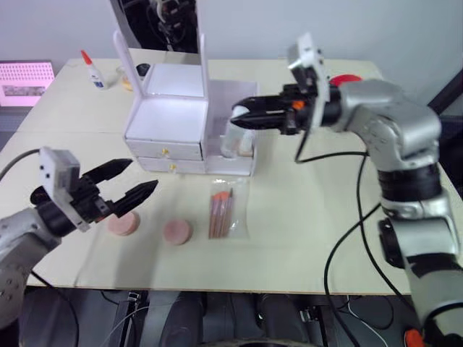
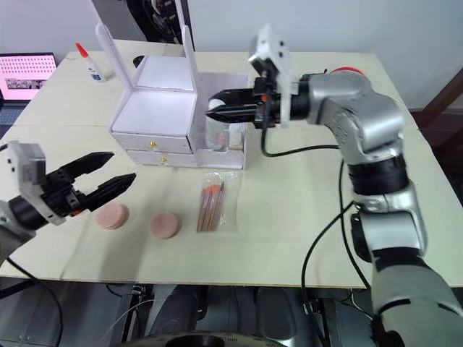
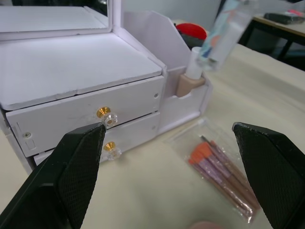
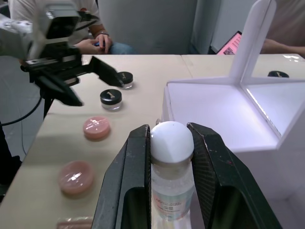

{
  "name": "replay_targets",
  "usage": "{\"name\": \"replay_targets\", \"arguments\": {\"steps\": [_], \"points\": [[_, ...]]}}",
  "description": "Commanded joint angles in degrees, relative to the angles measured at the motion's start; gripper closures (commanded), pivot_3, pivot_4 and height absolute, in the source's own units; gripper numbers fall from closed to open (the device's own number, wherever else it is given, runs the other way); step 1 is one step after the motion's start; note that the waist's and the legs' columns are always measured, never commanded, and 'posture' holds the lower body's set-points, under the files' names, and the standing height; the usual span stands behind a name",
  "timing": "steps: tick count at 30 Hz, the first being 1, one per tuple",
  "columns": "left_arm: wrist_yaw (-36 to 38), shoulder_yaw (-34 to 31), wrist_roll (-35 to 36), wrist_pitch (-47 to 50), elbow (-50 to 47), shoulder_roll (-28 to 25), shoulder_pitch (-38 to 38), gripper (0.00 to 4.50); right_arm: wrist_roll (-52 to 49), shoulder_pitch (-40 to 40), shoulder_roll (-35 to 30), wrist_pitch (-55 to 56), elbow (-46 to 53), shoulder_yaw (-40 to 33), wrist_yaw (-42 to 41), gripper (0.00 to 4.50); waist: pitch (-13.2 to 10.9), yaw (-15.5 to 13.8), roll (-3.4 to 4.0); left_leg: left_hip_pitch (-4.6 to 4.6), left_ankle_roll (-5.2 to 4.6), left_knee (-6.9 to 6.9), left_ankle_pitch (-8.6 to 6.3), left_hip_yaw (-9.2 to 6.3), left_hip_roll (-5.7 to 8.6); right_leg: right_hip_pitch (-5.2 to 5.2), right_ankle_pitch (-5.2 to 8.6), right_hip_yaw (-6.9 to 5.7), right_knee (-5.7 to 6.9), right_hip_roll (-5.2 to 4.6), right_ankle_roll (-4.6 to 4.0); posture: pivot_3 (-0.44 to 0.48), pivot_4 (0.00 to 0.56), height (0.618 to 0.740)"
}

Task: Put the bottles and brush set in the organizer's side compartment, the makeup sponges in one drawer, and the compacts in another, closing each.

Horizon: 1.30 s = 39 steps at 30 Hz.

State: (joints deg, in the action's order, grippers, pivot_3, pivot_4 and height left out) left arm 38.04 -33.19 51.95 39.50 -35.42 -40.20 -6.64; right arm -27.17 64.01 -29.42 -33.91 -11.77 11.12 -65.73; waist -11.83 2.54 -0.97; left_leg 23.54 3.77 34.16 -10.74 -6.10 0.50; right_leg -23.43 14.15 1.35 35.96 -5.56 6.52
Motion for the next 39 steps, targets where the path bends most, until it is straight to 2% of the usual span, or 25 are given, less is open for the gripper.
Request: {"name": "replay_targets", "arguments": {"steps": [1,9,20,22,23,28,36,39], "points": [[-2.7,-2.6,1.2,-1.3,-4.7,1.1,-2.6,0.00,4.9,4.2,3.0,8.1,-8.4,0.9,-1.4,3.85,0.0,0.0,0.00,0.00,0.00,0.00,0.00,0.00,0.00,-0.01,0.00,0.00,0.01,0.01,0.00,0.000,0.150,0.740],[-6.8,-5.7,2.6,-2.0,-9.9,2.6,-9.6,0.00,12.2,6.7,9.6,20.7,-24.7,2.1,-4.2,3.85,0.0,0.1,0.02,0.00,0.01,-0.04,0.00,0.01,0.00,-0.04,0.01,0.01,0.02,0.02,0.01,0.000,0.150,0.740],[-8.8,-5.3,4.0,-2.8,-10.6,1.8,-11.0,0.00,20.6,8.5,13.6,29.7,-36.9,3.1,-4.4,3.85,0.0,0.1,0.03,-0.02,0.01,-0.04,0.00,0.01,0.00,-0.06,0.01,0.02,0.08,0.05,0.00,0.000,0.150,0.740],[-8.7,-5.5,4.5,-2.7,-9.9,1.3,-10.5,0.00,21.8,9.1,13.8,30.9,-38.3,3.2,-4.2,2.83,0.0,0.1,0.03,-0.02,0.01,-0.04,0.00,0.00,-0.01,-0.06,0.01,0.02,0.08,0.06,0.00,0.000,0.150,0.740],[-8.7,-5.4,4.4,-2.7,-9.6,0.9,-10.2,0.00,22.1,9.4,13.8,31.1,-38.8,3.0,-4.4,2.55,0.0,0.1,0.03,-0.02,0.01,-0.04,0.00,0.00,-0.01,-0.06,0.01,0.02,0.09,0.06,0.00,0.000,0.150,0.740],[-8.3,-4.9,4.2,-2.8,-8.8,-0.2,-9.8,0.00,21.8,9.8,13.1,30.9,-38.2,1.7,-6.2,0.04,0.0,0.2,0.03,-0.03,0.02,-0.04,0.00,0.00,-0.01,-0.06,0.01,0.02,0.10,0.06,-0.01,0.000,0.150,0.740],[-5.8,-5.2,1.4,-5.3,-5.3,-1.0,-8.8,0.00,16.8,8.7,5.5,24.7,-31.8,-4.9,-10.5,0.01,0.0,0.0,0.05,-0.02,0.02,-0.04,0.00,0.01,-0.01,-0.04,0.01,0.02,0.08,0.06,0.00,0.000,0.150,0.740],[-1.6,-9.3,0.4,-6.6,-1.6,-2.5,-10.1,0.00,15.2,6.0,-0.5,25.4,-31.9,-8.6,-12.1,0.01,0.0,0.0,0.03,-0.02,0.02,-0.04,0.00,0.01,-0.01,-0.04,0.02,0.02,0.07,0.06,-0.01,0.000,0.150,0.740]]}}
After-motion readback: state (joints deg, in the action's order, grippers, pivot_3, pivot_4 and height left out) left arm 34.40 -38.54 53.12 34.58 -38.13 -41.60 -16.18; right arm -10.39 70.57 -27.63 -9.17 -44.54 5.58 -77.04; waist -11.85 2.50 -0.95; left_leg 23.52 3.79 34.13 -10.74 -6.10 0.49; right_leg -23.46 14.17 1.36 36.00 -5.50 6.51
